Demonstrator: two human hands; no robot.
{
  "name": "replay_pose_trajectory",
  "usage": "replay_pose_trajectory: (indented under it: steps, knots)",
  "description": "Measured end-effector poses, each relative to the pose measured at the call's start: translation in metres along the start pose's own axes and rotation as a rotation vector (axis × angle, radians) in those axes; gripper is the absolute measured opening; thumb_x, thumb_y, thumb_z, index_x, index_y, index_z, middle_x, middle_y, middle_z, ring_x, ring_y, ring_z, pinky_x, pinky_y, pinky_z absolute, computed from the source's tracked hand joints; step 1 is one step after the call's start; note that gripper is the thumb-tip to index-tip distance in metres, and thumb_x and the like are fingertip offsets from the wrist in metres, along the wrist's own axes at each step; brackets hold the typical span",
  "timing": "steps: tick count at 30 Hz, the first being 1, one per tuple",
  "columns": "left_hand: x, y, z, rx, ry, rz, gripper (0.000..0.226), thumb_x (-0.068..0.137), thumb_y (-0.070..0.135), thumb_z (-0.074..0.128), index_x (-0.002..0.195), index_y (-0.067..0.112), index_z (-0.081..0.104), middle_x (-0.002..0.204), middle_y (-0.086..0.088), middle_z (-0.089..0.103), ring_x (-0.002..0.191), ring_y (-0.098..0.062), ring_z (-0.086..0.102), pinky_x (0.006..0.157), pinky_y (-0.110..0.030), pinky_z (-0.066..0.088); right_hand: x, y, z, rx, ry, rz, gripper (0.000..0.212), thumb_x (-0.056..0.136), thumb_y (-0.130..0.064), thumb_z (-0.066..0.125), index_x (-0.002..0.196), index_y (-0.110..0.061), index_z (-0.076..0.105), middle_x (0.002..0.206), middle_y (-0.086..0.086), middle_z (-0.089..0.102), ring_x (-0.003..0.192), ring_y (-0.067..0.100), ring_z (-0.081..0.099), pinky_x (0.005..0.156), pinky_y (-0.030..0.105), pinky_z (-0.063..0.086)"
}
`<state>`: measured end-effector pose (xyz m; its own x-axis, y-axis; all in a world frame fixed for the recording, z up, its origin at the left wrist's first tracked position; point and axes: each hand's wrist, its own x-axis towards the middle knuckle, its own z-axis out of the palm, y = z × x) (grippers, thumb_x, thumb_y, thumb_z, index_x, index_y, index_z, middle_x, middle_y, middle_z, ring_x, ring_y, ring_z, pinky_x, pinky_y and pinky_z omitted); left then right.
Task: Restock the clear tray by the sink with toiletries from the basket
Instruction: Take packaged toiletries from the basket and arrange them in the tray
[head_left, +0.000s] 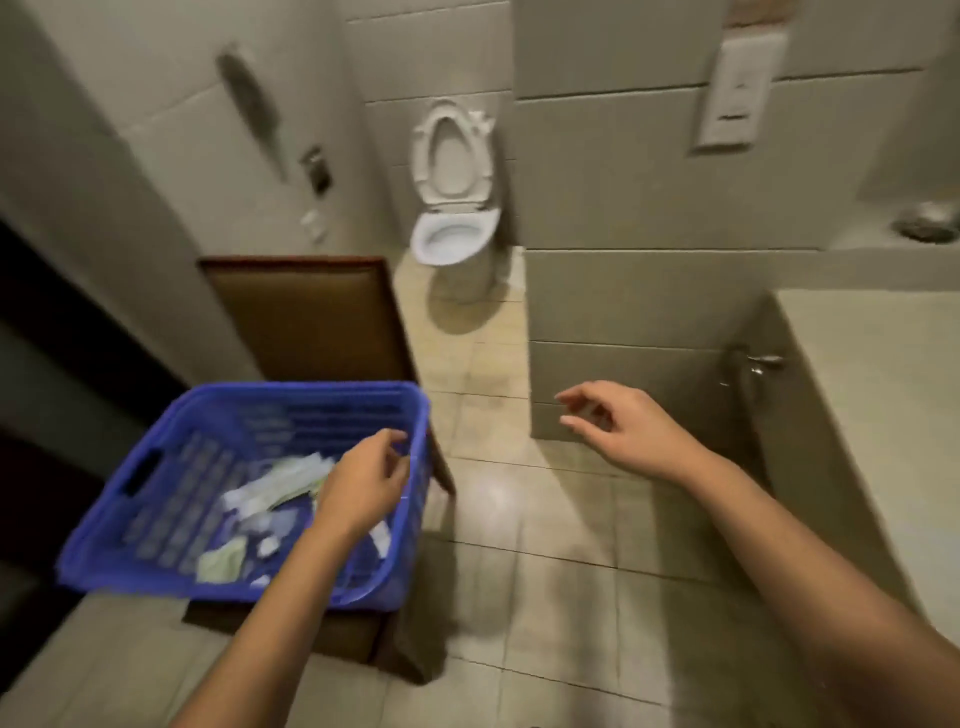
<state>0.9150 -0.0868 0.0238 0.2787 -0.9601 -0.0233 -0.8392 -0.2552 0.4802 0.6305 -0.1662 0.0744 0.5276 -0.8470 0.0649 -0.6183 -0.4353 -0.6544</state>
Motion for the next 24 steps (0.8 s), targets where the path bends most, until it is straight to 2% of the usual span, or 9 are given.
replay_pose_trajectory:
  steps: [3,7,13,16,19,22,24]
  knots:
    - [-0.033,-0.066,-0.029,-0.048,0.093,-0.181,0.025,0.09,0.018,0.056,0.115,0.014,0.058,0.087,0.0,0.062,0.083,-0.022,0.063,0.072,-0.032,0.047,0.037,-0.036,0.051,-0.029,-0.178,-0.09,0.035,0.091,-0.031,0.057,0.124,-0.019,0.056,0.112,-0.004,0.058,0.093,0.014,0.057,0.083,0.019,0.042]
    - [-0.067,-0.125,-0.05,-0.065,0.172,-0.409,0.024,0.09,0.019,0.058,0.113,0.015,0.06,0.088,0.003,0.061,0.08,-0.016,0.06,0.071,-0.031,0.047,0.073,-0.064,0.115,-0.158,-0.403,-0.226,0.036,0.092,-0.031,0.055,0.125,-0.018,0.054,0.12,0.002,0.059,0.102,0.018,0.057,0.087,0.026,0.043]
    - [-0.071,-0.169,-0.046,-0.091,0.151,-0.557,0.024,0.09,0.017,0.058,0.113,0.012,0.061,0.101,-0.002,0.065,0.079,-0.012,0.057,0.072,-0.026,0.044,0.132,-0.075,0.173,-0.194,-0.561,-0.243,0.039,0.094,-0.031,0.051,0.132,-0.023,0.048,0.13,-0.002,0.053,0.111,0.018,0.054,0.093,0.028,0.043]
    - [-0.047,-0.186,-0.036,-0.097,0.071,-0.604,0.025,0.09,0.018,0.057,0.115,0.013,0.06,0.109,-0.005,0.064,0.083,-0.013,0.058,0.077,-0.028,0.047,0.171,-0.074,0.189,-0.114,-0.576,-0.218,0.04,0.093,-0.025,0.055,0.132,-0.023,0.046,0.121,-0.001,0.052,0.098,0.017,0.056,0.088,0.029,0.046]
    - [-0.012,-0.198,-0.028,-0.142,-0.007,-0.691,0.03,0.093,0.022,0.055,0.12,0.012,0.057,0.118,-0.006,0.061,0.095,-0.015,0.059,0.084,-0.027,0.046,0.215,-0.071,0.2,-0.008,-0.582,-0.15,0.046,0.092,-0.02,0.056,0.136,-0.024,0.041,0.124,-0.003,0.048,0.079,0.013,0.054,0.078,0.021,0.041]
    - [0.028,-0.211,-0.017,-0.182,-0.115,-0.74,0.035,0.095,0.025,0.052,0.128,0.012,0.052,0.127,-0.005,0.056,0.109,-0.019,0.057,0.093,-0.031,0.047,0.263,-0.063,0.219,0.027,-0.594,-0.078,0.05,0.093,-0.017,0.055,0.139,-0.024,0.037,0.125,-0.001,0.047,0.067,0.008,0.052,0.071,0.022,0.041]
    - [0.052,-0.219,-0.01,-0.199,-0.156,-0.759,0.036,0.096,0.027,0.051,0.13,0.013,0.05,0.13,-0.005,0.054,0.112,-0.021,0.056,0.096,-0.034,0.046,0.287,-0.059,0.236,0.031,-0.608,-0.023,0.048,0.094,-0.015,0.053,0.139,-0.021,0.036,0.117,-0.001,0.046,0.062,0.01,0.049,0.066,0.025,0.042]
